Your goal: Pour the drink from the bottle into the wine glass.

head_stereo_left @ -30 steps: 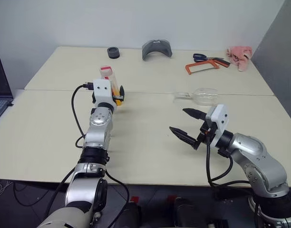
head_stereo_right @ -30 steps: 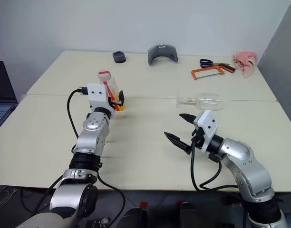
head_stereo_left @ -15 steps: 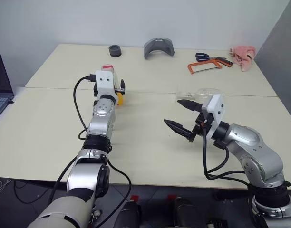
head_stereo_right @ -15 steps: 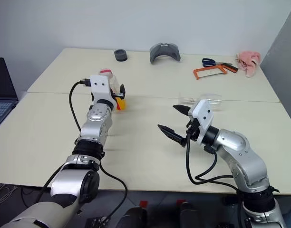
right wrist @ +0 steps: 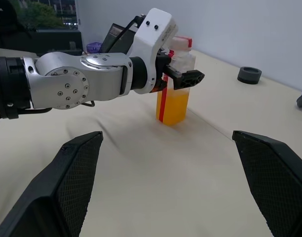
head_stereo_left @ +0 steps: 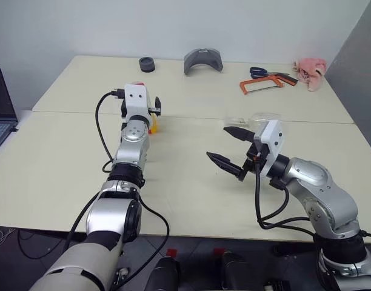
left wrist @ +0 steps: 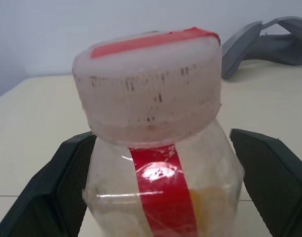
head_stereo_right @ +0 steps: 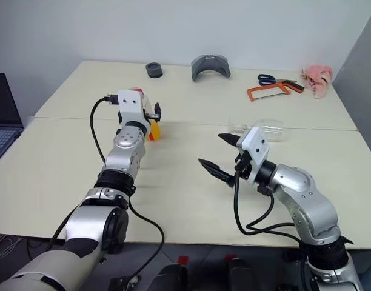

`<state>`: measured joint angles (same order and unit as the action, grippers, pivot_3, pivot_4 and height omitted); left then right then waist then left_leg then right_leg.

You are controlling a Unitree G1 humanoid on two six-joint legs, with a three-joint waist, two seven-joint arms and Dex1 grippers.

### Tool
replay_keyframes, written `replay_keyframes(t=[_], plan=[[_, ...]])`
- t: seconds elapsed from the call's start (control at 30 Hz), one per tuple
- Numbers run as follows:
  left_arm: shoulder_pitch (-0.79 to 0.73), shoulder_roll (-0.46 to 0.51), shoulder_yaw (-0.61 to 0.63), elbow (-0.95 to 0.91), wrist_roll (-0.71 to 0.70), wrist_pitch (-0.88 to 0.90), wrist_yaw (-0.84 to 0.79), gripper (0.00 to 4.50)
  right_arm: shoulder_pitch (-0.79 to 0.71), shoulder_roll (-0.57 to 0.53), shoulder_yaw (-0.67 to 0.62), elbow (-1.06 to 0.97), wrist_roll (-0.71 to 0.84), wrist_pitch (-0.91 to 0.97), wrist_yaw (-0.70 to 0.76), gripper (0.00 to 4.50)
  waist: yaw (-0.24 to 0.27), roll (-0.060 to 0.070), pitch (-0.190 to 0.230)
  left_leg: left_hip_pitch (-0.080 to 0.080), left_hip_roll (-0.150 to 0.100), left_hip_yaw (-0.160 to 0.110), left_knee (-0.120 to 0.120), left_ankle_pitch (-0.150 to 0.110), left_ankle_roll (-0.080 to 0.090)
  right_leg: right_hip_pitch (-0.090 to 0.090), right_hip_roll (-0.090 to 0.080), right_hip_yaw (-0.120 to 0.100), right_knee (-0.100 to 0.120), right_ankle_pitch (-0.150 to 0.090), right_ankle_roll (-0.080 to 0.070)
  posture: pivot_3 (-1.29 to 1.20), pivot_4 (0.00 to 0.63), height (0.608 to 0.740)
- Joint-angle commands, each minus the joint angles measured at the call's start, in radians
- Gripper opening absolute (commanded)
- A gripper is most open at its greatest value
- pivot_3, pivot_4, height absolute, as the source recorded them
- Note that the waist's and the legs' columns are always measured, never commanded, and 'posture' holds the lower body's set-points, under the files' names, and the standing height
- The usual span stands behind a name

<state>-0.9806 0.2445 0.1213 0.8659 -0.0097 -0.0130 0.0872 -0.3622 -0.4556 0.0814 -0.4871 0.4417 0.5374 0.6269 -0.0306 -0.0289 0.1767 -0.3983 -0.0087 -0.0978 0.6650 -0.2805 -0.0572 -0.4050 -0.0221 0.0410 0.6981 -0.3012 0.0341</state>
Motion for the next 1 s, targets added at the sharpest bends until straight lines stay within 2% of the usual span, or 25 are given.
replay_keyframes(t=[0.03, 1.0], plan=[[-0.038, 0.006, -0.004, -0.015, 0.019, -0.03, 0.019, 4.48, 0.002, 0.006, -0.006, -0.019, 0.0, -0.011, -0.01, 4.5, 0.0, 0.0, 0.0, 0.0, 0.0, 0.0, 0.0, 0.0, 0.0, 0.0, 0.0, 0.0, 0.0, 0.0, 0.0, 0.0, 0.15, 0.74], [-0.07, 0.008, 0.0, 0.046, 0.03, -0.05, 0.028, 4.48, 0.015, 0.012, -0.004, -0.024, 0.002, -0.009, -0.023, 4.5, 0.0, 0.0, 0.0, 0.0, 0.0, 0.0, 0.0, 0.0, 0.0, 0.0, 0.0, 0.0, 0.001, 0.0, 0.0, 0.0, 0.15, 0.74]])
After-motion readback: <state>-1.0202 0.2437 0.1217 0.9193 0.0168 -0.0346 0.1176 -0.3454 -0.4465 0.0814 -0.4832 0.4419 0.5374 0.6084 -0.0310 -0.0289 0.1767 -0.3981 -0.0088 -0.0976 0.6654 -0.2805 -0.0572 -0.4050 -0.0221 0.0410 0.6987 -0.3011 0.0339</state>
